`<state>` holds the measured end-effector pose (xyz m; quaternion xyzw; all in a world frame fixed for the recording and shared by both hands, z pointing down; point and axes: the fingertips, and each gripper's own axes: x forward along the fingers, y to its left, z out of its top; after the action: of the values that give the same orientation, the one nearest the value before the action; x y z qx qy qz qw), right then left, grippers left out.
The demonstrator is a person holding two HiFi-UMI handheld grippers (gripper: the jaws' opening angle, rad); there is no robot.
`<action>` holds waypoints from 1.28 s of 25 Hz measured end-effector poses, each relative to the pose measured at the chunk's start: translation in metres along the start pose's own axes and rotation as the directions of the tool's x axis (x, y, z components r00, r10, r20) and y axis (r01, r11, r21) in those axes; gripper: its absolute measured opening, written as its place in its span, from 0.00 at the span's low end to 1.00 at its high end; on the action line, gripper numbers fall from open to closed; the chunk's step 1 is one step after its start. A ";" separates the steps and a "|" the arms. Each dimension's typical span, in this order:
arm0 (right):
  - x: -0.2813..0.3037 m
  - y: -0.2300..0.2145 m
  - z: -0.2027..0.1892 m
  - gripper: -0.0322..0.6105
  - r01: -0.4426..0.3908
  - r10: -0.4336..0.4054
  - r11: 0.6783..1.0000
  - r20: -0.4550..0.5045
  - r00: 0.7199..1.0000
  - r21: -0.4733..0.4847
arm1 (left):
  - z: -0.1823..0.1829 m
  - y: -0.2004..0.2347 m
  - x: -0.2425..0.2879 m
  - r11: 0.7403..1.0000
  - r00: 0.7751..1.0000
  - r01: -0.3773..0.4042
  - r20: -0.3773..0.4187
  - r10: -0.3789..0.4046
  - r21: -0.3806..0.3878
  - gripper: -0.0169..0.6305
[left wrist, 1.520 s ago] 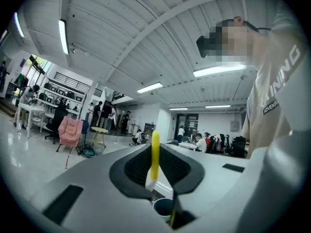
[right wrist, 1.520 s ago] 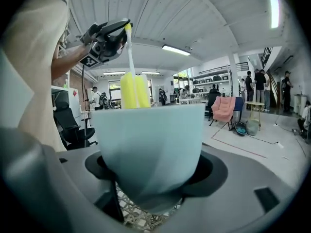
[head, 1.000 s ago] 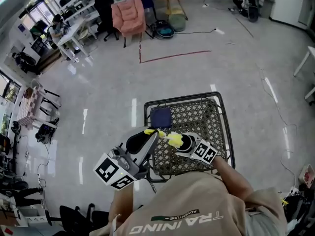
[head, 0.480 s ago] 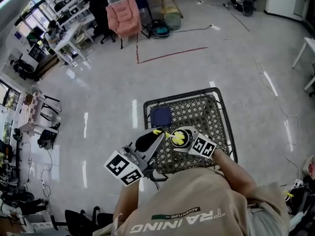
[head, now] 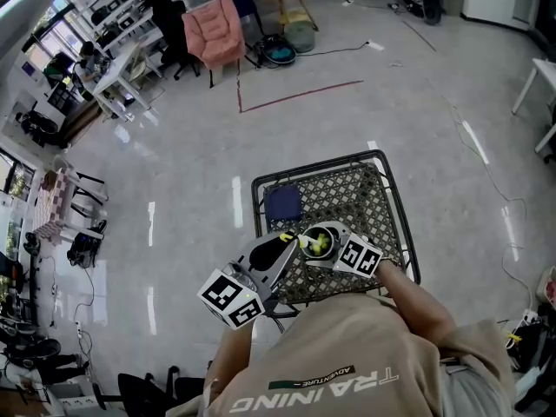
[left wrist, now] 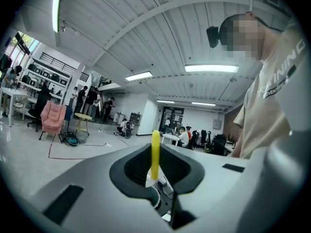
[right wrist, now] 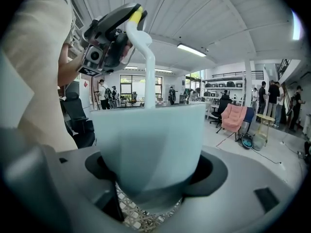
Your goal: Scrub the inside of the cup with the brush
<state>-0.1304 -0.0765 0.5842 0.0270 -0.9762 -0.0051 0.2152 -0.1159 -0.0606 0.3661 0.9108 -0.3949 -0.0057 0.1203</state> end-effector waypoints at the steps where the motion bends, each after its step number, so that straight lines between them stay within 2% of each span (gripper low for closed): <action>1: -0.001 0.001 0.000 0.67 0.001 -0.001 1.000 0.001 1.000 0.001 | 0.003 -0.003 0.000 1.000 1.000 0.001 0.006 -0.001 0.015 0.12; 5: -0.005 0.006 0.003 0.67 0.003 -0.003 1.000 0.001 1.000 -0.011 | 0.025 -0.009 -0.011 0.994 0.998 -0.032 0.051 0.027 0.104 0.12; 9: -0.002 0.002 0.004 0.67 0.014 -0.014 1.000 0.009 1.000 0.000 | 0.039 -0.008 -0.016 0.989 0.998 -0.032 0.064 0.023 0.145 0.12; 15: -0.008 -0.007 0.000 0.67 0.033 -0.033 0.999 0.002 0.999 0.029 | 0.054 -0.019 -0.023 0.991 0.997 -0.003 0.076 -0.007 0.137 0.12; 21: -0.009 -0.008 -0.001 0.67 0.029 -0.029 0.999 -0.006 1.000 0.014 | 0.031 -0.014 -0.006 0.997 0.999 0.009 0.046 -0.013 0.079 0.12; 27: 0.001 -0.012 0.003 0.67 0.015 -0.016 1.000 -0.029 0.999 -0.013 | -0.003 -0.018 0.023 0.995 0.999 0.049 -0.018 -0.048 0.090 0.12; 32: 0.000 -0.013 -0.010 0.67 0.025 -0.024 0.999 -0.048 0.999 0.030 | -0.016 -0.032 0.028 0.990 0.993 0.106 -0.071 -0.099 0.095 0.12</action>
<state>-0.1256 -0.0890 0.5925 0.0425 -0.9703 0.0080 0.2379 -0.0716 -0.0565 0.3766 0.9344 -0.3431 0.0376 0.0878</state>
